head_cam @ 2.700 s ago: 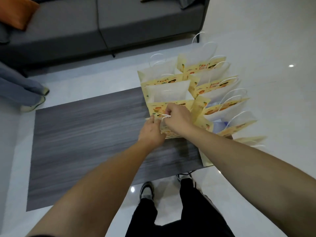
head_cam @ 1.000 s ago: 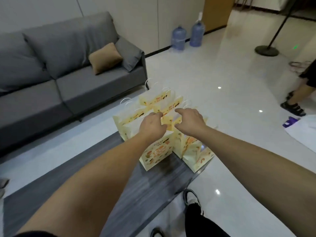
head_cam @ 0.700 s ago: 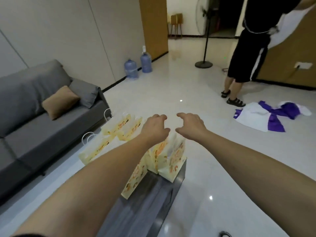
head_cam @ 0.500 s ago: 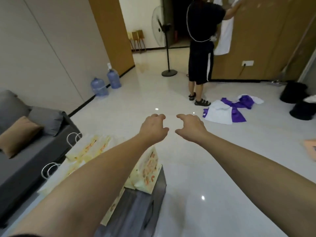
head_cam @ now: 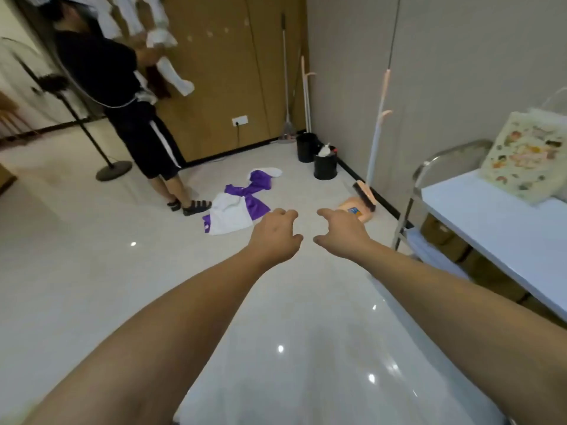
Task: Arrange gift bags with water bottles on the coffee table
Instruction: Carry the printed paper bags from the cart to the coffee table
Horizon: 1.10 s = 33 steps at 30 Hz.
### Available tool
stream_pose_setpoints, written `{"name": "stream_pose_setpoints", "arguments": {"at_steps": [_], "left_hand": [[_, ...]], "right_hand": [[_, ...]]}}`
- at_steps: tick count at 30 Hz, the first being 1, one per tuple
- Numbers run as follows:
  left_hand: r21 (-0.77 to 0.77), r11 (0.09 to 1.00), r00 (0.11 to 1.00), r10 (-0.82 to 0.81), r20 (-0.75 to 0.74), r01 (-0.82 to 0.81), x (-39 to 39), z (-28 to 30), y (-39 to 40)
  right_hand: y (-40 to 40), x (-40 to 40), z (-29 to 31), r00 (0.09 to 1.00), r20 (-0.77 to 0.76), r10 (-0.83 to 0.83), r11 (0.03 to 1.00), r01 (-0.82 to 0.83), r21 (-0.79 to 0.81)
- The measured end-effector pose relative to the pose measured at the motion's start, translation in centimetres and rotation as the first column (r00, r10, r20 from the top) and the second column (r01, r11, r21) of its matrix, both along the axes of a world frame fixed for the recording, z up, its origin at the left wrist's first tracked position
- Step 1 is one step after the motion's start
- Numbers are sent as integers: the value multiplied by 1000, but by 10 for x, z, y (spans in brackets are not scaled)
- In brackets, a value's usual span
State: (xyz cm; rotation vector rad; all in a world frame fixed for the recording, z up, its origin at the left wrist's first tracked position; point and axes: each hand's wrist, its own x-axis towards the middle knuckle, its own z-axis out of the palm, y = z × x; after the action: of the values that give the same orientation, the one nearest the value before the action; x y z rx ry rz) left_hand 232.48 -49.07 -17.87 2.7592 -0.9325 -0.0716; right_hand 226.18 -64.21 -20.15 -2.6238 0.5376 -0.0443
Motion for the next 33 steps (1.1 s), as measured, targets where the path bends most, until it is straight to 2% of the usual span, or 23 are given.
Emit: {"name": "stream_pose_setpoints", "arguments": {"at_steps": [8,14,19,28,33], "left_hand": [[5,946,945,-324,-34,325,-11,-13,-165],[-42,852,851,-523,-40,521,4,-17,-266],[-37,766,764,-643,-56,642,39,-16,-343],[-79,697,685,-715,-141,712,130,-8,-474],[-106,653,636,-755,-159,749,148,-7,-541]], "right_hand": [[-135,-59,-10,955,-15,-295,954,295,50],[-210,-75,-15,874,-16,-486,873,486,48],[-274,-52,-12,778,-19,-628,778,628,20],[-368,25,10,617,1,-787,617,786,26],[-410,36,15,538,-9,-843,538,843,13]]}}
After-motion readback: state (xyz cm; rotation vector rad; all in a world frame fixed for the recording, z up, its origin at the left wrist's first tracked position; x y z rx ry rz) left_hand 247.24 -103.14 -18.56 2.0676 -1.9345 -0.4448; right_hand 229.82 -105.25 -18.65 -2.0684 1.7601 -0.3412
